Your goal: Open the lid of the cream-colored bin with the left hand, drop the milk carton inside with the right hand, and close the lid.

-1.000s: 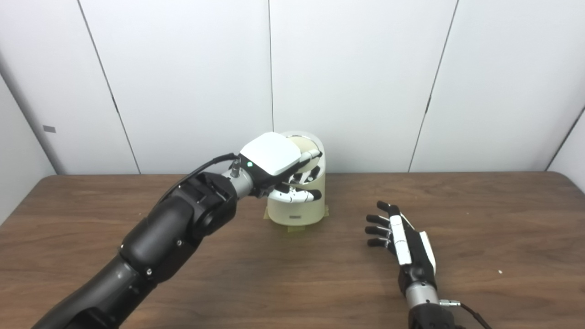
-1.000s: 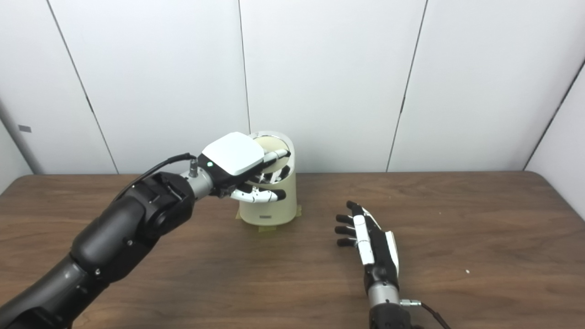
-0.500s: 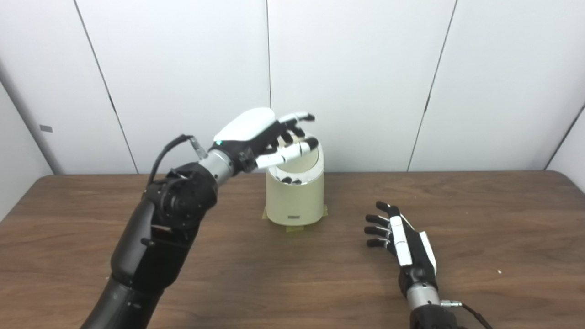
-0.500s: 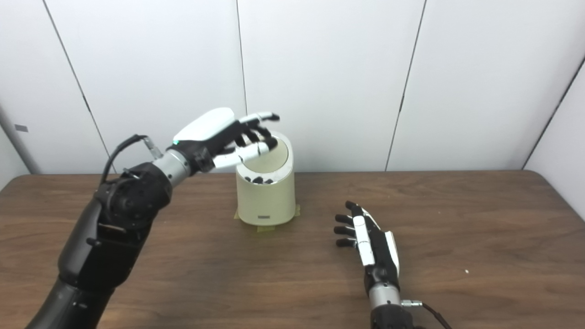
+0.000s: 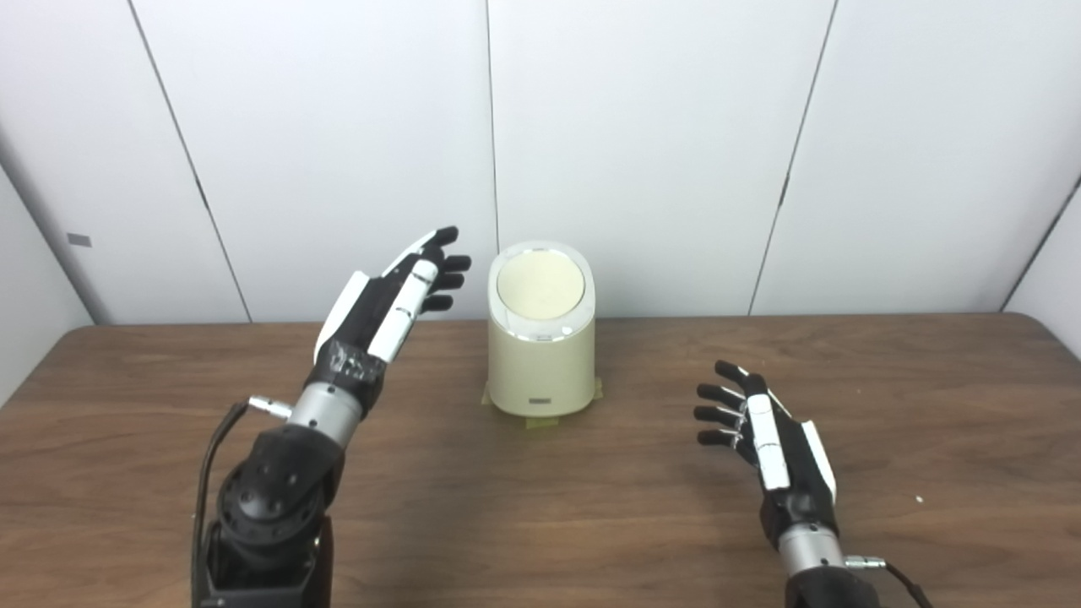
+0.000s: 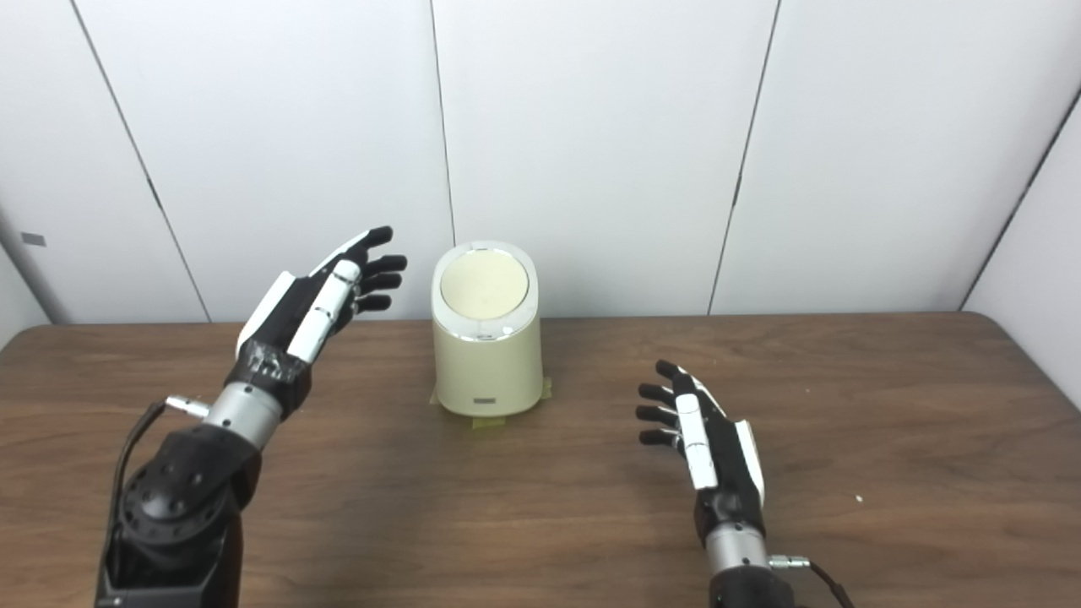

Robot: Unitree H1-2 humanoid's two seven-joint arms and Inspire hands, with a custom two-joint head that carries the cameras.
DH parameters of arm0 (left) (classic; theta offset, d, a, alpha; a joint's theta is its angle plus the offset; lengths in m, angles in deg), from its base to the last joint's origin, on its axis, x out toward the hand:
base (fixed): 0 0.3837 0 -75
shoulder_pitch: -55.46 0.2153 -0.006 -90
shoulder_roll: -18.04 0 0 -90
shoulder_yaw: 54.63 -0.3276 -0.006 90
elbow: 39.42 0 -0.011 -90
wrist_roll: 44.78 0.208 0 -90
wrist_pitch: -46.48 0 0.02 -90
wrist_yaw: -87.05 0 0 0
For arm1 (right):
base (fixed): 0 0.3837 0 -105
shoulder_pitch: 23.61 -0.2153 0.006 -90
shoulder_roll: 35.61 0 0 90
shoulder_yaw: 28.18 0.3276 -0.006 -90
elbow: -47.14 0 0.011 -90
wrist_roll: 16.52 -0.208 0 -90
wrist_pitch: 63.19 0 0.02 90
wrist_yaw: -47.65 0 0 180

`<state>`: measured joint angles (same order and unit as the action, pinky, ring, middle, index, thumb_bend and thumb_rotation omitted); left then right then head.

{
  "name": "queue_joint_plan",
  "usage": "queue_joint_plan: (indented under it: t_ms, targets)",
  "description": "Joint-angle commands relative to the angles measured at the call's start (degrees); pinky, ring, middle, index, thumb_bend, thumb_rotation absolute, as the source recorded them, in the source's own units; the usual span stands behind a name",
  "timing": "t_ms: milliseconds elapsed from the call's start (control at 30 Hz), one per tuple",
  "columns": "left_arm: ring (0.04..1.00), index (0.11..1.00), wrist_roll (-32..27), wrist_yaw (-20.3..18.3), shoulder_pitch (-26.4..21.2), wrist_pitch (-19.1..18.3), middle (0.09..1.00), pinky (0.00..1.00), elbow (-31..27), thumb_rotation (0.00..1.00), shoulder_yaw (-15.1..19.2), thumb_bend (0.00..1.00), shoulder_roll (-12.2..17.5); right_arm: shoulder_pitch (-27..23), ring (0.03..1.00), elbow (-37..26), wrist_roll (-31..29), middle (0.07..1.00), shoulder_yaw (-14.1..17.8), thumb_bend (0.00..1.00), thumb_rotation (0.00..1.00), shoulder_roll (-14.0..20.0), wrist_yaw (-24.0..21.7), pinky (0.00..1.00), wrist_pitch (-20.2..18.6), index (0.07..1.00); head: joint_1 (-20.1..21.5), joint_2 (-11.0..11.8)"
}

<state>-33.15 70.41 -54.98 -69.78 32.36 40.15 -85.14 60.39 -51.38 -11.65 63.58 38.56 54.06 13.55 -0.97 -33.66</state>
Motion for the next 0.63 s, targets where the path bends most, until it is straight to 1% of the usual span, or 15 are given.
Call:
queue_joint_plan:
  t_ms: [0,100,167,267,333,433,500,600]
  targets:
    - [0.859,0.937,-1.4,2.2,-0.1,0.8,0.851,0.84,-2.4,1.00,-0.2,0.35,-0.4,-1.1,0.701,-2.7,-0.9,0.736,0.1,0.50,1.00,-0.3,-0.7,0.59,0.6,0.826,-0.1,-0.1]
    - [0.874,0.937,-3.1,4.3,4.5,1.9,0.864,0.85,-3.9,1.00,0.0,0.33,-1.6,-1.0,0.710,-3.5,-1.7,0.745,0.4,0.51,0.99,-0.1,-1.0,0.59,1.2,0.828,0.0,-0.2]
    - [0.886,0.932,-5.0,6.4,7.9,3.4,0.874,0.87,-4.5,1.00,0.9,0.32,-3.2,-1.1,0.723,-4.0,-2.4,0.760,0.6,0.51,0.97,0.0,-1.4,0.60,1.9,0.830,0.1,-0.5]
    - [0.912,0.935,-7.7,9.1,11.9,6.4,0.895,0.90,-4.4,1.00,1.9,0.35,-5.3,-1.2,0.753,-4.5,-2.7,0.787,0.7,0.52,0.95,0.5,-1.8,0.61,2.7,0.841,-0.1,-0.7]
    - [0.932,0.945,-9.7,10.2,13.7,8.8,0.915,0.93,-3.5,1.00,2.4,0.37,-6.1,-1.3,0.782,-4.5,-2.9,0.815,0.7,0.53,0.94,1.0,-2.2,0.64,3.1,0.857,-0.2,-0.8]
    - [0.954,0.963,-11.2,11.1,15.2,11.5,0.934,0.97,-1.7,1.00,2.5,0.40,-5.9,-1.3,0.838,-4.3,-4.1,0.860,1.2,0.56,0.94,1.4,-3.0,0.72,3.1,0.883,-0.4,-1.3]
    - [0.956,0.971,-11.5,11.6,16.1,12.3,0.941,0.97,-0.9,1.00,2.4,0.42,-5.6,-1.2,0.880,-4.3,-4.7,0.894,1.3,0.57,0.94,1.7,-3.3,0.78,3.0,0.902,-0.5,-1.6]
    - [0.962,0.976,-12.1,12.2,17.3,13.4,0.952,0.99,0.0,1.00,2.0,0.43,-5.2,-0.9,0.919,-4.5,-4.5,0.926,1.0,0.59,0.95,2.2,-3.7,0.82,2.4,0.920,-0.5,-2.6]
